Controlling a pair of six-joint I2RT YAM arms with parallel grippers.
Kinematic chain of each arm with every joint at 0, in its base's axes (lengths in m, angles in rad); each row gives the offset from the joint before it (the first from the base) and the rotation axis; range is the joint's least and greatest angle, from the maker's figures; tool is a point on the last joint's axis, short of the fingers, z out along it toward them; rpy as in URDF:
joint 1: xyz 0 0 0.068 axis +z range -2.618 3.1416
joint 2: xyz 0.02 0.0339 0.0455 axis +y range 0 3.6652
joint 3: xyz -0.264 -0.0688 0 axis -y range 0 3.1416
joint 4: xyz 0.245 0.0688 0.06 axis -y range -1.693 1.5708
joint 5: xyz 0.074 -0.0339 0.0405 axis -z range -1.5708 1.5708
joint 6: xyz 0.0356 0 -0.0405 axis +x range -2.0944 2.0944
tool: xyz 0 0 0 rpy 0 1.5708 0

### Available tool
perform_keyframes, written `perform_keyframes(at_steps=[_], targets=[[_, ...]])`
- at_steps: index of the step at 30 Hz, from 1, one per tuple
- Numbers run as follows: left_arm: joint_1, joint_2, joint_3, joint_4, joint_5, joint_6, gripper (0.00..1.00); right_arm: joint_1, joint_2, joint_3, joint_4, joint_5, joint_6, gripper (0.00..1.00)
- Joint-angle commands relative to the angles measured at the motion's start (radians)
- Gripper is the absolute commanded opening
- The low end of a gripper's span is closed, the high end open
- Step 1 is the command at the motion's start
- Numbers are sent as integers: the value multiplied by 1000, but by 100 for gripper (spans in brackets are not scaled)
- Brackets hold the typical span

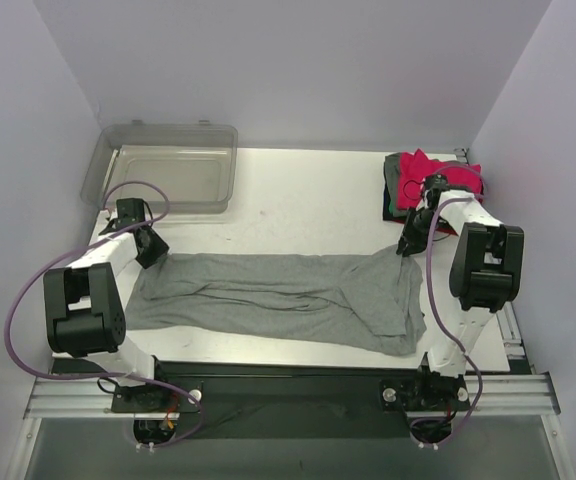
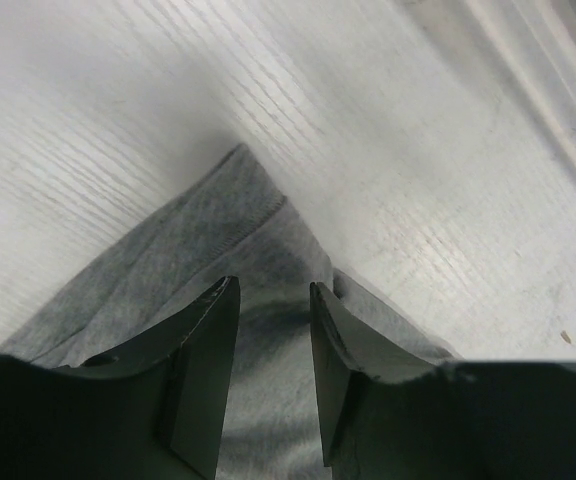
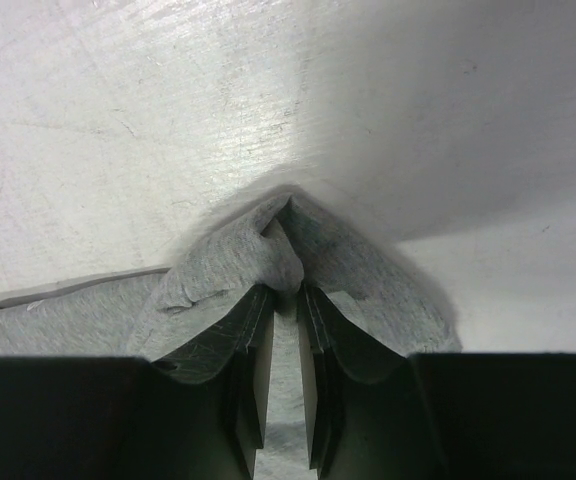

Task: Fold and stack the t-shirts
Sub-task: Fold the other side of the tshirt into a rectangle

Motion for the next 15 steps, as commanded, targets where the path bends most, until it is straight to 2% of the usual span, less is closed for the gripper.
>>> perform_keyframes(at_steps=[1, 13, 15], targets=[[3, 10, 39, 21, -104, 19, 45, -8, -6, 29, -46, 2, -15, 18], [3, 108, 70, 42, -101, 42, 43, -8, -20, 30, -56, 8, -16, 15], [3, 120, 71, 39, -110, 44, 37, -6, -22, 30, -61, 10, -18, 11]])
